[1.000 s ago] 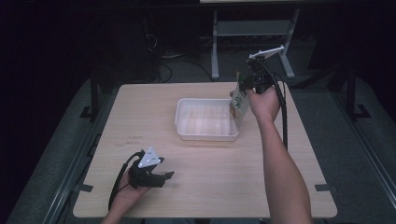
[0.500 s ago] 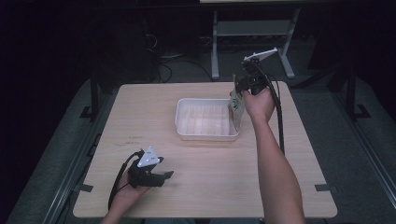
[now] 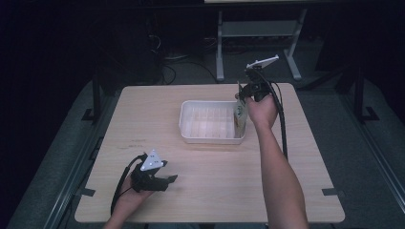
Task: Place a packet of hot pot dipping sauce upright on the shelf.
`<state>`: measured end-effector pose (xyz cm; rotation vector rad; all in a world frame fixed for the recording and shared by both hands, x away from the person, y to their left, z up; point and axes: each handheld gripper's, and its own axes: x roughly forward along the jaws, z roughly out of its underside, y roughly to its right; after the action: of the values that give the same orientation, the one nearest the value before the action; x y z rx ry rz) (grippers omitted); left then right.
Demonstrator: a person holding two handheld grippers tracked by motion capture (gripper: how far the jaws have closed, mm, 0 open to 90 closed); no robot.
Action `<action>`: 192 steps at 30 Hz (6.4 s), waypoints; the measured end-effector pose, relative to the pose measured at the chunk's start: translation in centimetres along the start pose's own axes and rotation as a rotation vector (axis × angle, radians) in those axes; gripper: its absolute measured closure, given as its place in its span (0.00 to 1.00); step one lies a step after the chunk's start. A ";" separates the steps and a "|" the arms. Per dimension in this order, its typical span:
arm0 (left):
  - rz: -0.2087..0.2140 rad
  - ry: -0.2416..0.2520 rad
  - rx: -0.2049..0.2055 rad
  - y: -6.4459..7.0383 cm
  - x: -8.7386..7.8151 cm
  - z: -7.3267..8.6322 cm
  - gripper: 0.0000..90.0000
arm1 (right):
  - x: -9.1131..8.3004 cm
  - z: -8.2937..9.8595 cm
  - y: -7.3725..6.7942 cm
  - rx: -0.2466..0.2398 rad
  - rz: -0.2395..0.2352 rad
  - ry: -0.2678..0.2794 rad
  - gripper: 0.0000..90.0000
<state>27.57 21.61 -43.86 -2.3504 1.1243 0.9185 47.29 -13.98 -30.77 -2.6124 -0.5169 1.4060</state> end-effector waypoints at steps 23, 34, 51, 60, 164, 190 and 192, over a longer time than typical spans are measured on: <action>-0.001 -0.002 -0.001 0.1 0.1 0.0 0.38 | 0.4 1.0 1.4 -0.025 0.000 -0.028 0.98; -0.001 0.000 -0.002 0.0 0.1 0.0 0.38 | 0.5 1.0 1.4 -0.037 0.001 -0.029 0.96; -0.005 -0.001 -0.007 -0.2 0.0 0.0 0.37 | -0.2 1.5 1.4 -0.106 0.005 -0.062 0.79; -0.007 -0.002 -0.008 -0.1 0.1 0.0 0.37 | -1.0 1.9 0.6 -0.150 -0.019 -0.060 0.72; -0.010 -0.013 -0.060 -1.1 1.0 0.3 0.35 | -2.5 21.3 8.3 -0.151 -0.234 0.006 0.45; -0.007 -0.013 -0.050 -0.6 1.4 0.0 0.34 | -1.3 25.0 6.8 -0.213 -0.264 -0.024 0.41; -0.006 -0.017 -0.047 -0.5 1.5 0.0 0.34 | -1.4 25.0 7.0 -0.214 -0.260 -0.018 0.41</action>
<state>28.69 21.13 -44.83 -2.3773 1.1005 0.9709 27.49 -22.14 -45.56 -2.5704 -1.0197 1.3577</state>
